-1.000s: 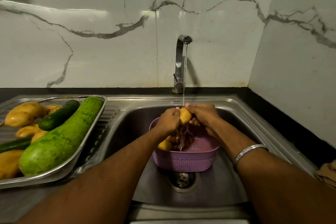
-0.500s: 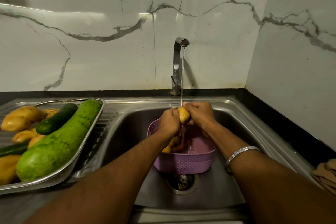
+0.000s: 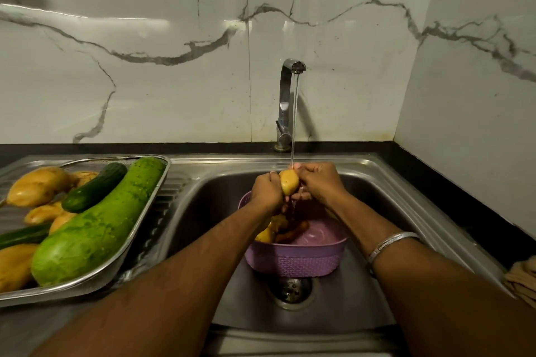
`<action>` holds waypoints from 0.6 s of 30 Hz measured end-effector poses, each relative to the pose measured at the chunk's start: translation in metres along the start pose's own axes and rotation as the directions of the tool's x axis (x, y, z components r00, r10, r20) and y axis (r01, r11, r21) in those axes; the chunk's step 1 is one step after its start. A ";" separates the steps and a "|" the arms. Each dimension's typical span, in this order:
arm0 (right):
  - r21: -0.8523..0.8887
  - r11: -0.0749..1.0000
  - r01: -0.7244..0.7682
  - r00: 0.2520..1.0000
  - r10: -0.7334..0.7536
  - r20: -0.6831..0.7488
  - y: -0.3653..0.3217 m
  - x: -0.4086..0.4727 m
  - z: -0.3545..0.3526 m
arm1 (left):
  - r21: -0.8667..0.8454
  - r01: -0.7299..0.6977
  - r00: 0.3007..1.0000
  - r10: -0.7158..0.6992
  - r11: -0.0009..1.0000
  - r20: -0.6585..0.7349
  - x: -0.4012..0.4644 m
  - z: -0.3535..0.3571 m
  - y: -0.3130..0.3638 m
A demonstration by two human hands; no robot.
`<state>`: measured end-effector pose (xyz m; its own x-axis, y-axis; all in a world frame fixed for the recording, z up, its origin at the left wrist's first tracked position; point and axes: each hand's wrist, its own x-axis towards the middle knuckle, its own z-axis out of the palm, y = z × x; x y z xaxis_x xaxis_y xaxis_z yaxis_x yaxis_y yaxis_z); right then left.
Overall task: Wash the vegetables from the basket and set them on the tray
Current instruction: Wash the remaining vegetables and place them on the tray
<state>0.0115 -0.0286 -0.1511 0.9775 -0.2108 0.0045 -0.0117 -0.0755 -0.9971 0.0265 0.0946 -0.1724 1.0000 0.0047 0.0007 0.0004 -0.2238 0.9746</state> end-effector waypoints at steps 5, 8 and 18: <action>0.019 1.000 -0.013 0.980 0.009 0.201 -0.002 -0.007 -0.005 | -0.059 0.060 0.998 -0.059 0.996 0.020 -0.002 -0.005 0.000; 0.054 0.997 0.048 0.996 -0.052 0.075 -0.003 -0.009 -0.002 | -0.117 0.070 0.996 -0.064 0.991 0.055 -0.005 -0.003 0.005; -0.025 0.996 0.088 0.986 -0.083 0.147 -0.001 -0.008 -0.007 | -0.081 0.051 0.998 -0.049 0.995 0.031 -0.004 0.002 0.005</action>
<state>0.0020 -0.0333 -0.1499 0.9954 -0.0577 0.0763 0.0690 -0.1182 -0.9906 0.0224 0.0912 -0.1683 0.9984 -0.0150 -0.0541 0.0514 -0.1438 0.9883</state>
